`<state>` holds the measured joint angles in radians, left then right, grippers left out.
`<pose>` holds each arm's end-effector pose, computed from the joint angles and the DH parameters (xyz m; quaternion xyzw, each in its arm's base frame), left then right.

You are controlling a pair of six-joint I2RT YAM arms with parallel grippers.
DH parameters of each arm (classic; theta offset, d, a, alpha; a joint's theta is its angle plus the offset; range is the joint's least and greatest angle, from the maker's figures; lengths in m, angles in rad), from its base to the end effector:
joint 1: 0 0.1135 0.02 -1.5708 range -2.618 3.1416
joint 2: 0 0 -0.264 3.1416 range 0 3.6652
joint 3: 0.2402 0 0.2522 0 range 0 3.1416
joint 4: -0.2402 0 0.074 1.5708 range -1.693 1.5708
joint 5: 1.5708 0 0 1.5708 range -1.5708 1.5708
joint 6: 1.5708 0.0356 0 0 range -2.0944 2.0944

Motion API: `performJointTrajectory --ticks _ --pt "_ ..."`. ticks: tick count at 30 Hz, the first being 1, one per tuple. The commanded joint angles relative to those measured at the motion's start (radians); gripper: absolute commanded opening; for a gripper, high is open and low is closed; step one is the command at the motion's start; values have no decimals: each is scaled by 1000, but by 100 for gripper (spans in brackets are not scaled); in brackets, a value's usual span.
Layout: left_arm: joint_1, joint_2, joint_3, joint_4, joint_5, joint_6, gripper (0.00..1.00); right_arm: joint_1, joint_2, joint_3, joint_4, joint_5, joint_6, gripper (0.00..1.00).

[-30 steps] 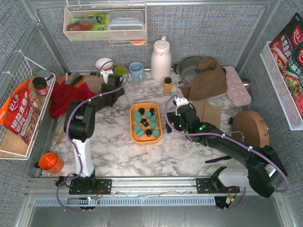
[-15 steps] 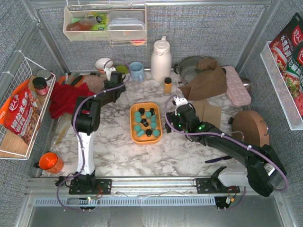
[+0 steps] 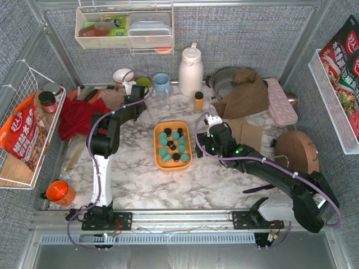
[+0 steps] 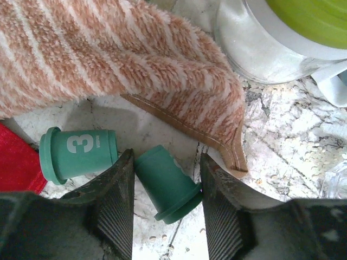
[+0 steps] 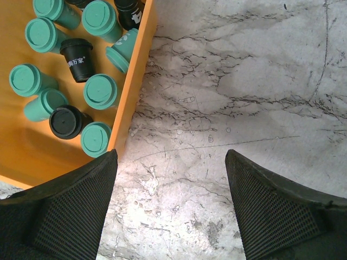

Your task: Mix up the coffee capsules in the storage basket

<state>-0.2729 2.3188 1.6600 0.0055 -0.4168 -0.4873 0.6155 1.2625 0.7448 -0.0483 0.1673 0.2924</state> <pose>0.4994 -0.1248 0.1397 -0.1849 0.8624 0.0115 0.4711 0.2276 0.1537 0.2375 -0.1008 0.8685 0.1446 0.4634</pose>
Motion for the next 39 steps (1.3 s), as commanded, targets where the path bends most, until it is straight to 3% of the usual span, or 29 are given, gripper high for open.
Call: performJointTrajectory --ticks 1,8,16,24,30,39 --pt "1 -6 -3 -74 36 -4 43 1 2 11 11 -2 -2 85" --pt "0 -133 -122 -39 54 7 41 0 4 13 11 -2 -2 85" --pt "-28 -457 -399 85 182 30 41 0 5 14 8 -2 -1 85" --pt "-208 -763 -671 174 328 201 40 0 8 14 7 0 -1 85" --pt "-292 -942 -853 232 506 205 40 0 8 15 8 1 -1 85" --pt "-375 -957 -958 300 604 171 43 1 16 14 8 2 1 85"
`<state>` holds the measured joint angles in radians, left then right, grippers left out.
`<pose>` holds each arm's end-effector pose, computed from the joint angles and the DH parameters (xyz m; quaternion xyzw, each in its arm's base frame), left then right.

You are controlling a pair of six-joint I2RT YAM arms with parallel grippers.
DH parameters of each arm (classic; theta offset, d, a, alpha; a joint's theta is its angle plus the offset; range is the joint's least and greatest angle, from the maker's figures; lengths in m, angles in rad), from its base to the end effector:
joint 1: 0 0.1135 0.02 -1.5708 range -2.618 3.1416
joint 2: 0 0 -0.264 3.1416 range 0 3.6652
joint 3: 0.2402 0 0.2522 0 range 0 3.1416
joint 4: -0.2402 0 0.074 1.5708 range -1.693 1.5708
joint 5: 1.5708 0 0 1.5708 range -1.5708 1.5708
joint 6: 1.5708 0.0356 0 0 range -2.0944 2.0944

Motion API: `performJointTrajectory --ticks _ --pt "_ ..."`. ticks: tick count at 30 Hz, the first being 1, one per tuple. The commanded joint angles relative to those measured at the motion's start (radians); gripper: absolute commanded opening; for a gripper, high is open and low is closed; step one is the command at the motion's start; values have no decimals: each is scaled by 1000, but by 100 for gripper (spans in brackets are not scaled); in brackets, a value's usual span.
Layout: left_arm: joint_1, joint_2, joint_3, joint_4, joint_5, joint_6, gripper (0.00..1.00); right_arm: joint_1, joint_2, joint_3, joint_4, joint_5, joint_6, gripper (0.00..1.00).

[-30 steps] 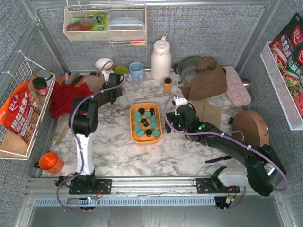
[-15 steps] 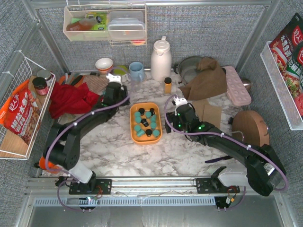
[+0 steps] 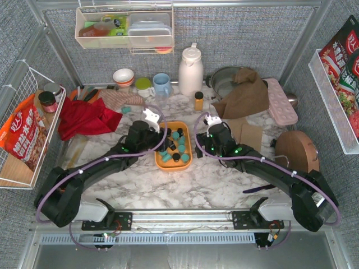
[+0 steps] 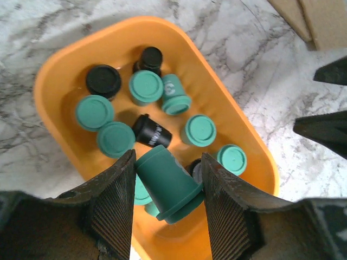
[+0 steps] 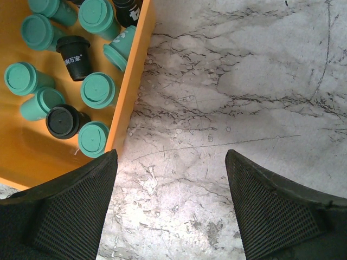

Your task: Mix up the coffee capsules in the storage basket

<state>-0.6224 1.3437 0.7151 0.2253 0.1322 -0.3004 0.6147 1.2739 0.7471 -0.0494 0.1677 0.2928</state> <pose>0.2365 -0.1755 0.2323 0.1694 0.8160 -0.2942 0.4679 0.2290 0.1544 0.2352 -0.1009 0.8709 0.1422 0.4595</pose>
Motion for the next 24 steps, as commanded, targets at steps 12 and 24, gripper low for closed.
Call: performJointTrajectory --ticks 12,24 --pt "-51 115 11 120 -57 -44 69 2 10 13 7 5 -4 85" --pt "-33 50 22 66 -403 -82 95 2 10 13 6 4 -4 86"
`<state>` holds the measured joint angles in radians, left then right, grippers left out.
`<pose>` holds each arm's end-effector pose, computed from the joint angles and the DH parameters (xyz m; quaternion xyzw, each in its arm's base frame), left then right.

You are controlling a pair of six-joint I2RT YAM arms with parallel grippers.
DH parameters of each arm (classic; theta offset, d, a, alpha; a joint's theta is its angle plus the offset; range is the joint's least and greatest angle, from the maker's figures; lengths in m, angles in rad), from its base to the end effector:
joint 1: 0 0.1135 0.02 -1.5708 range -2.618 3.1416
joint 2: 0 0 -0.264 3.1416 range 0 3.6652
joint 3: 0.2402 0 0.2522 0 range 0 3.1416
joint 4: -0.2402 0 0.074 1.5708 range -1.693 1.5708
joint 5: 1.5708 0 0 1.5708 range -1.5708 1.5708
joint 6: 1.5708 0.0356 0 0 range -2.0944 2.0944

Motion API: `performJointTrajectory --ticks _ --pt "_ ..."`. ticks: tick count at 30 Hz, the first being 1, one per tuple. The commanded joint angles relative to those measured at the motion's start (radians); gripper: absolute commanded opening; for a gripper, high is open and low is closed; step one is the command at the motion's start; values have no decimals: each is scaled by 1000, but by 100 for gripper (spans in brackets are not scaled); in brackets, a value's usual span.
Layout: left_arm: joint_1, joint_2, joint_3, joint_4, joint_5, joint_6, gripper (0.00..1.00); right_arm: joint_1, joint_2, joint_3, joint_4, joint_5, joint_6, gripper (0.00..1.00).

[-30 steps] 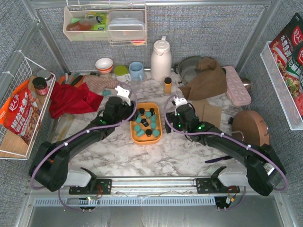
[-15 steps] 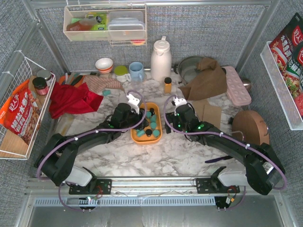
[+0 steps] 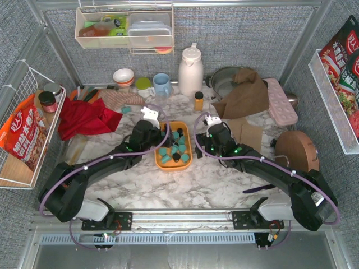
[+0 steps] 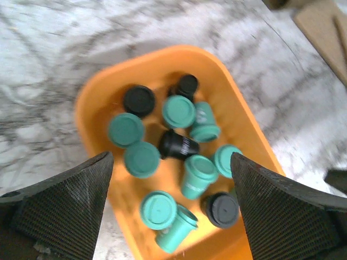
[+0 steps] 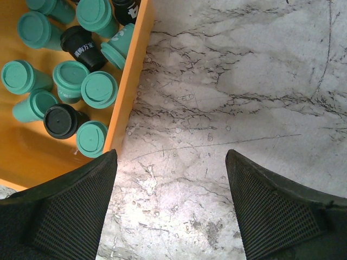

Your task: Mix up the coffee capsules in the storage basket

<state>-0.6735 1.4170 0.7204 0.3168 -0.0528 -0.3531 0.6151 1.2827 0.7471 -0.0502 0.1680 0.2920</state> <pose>0.2417 -0.1904 0.2226 0.1174 0.8193 -0.2563 0.4992 0.2298 0.1551 0.2329 -0.1021 0.8730 0.1400 0.4559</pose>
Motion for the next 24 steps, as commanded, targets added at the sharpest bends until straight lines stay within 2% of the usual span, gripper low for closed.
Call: performJointTrajectory --ticks 1,3,9,15,24 --pt "33 -25 25 -44 -253 -44 92 1 3 14 7 4 -4 86" --pt "73 -21 43 -83 -300 -87 87 2 4 15 7 4 -4 86" --pt "224 52 94 -119 -347 -100 83 1 3 13 6 2 -4 85" --pt "352 230 232 -141 -360 -47 81 0 4 15 6 2 -5 86" --pt "452 497 468 -137 -328 25 78 1 6 17 4 5 -10 86"
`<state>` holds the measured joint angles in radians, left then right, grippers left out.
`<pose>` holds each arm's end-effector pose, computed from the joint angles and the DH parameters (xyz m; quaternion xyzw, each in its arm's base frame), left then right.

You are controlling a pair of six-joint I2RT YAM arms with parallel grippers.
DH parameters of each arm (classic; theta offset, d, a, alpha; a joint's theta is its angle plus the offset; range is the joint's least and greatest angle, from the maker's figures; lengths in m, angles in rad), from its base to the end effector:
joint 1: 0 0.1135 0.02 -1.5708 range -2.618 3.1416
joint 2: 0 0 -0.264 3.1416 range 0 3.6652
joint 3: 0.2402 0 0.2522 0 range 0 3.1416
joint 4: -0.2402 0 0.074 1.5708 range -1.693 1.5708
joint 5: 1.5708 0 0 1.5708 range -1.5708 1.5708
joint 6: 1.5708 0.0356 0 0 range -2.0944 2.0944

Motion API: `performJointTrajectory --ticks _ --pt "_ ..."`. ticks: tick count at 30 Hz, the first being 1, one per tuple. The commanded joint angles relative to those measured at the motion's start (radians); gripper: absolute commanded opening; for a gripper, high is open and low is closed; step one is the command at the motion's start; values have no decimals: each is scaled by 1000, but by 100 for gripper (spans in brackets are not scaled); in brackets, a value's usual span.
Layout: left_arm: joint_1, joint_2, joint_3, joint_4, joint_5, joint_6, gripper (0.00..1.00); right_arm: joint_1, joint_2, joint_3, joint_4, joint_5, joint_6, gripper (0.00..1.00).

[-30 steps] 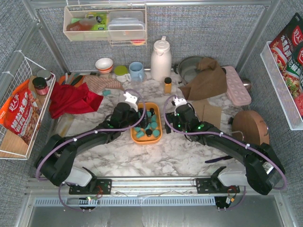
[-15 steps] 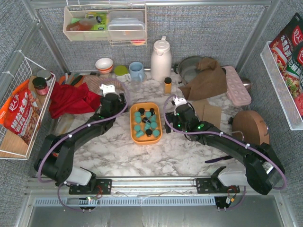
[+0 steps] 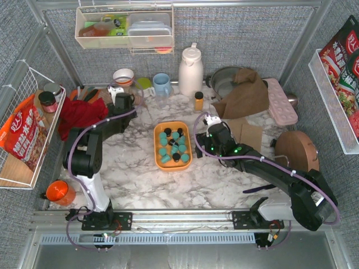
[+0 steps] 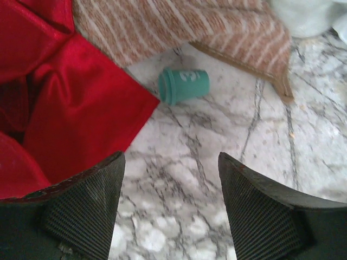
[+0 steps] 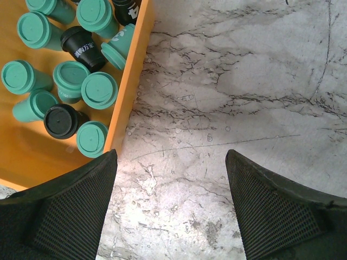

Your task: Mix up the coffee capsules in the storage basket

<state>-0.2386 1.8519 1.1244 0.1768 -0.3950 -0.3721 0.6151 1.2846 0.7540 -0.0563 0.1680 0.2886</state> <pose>0.3988 -0.0829 0.1931 -0.1527 0.8475 0.0194 0.5081 0.2304 0.1555 0.2341 -0.1036 0.8731 0.1390 0.4557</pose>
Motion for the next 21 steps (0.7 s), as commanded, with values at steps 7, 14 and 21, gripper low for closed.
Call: performJointTrajectory --ticks 7,14,21 --pt "36 200 188 16 34 78 77 2 16 14 8 1 -6 86" --pt "56 309 324 -48 8 99 73 1 24 19 4 -2 -6 86" --pt "58 349 363 -58 25 93 66 1 30 23 -1 -7 -6 86"
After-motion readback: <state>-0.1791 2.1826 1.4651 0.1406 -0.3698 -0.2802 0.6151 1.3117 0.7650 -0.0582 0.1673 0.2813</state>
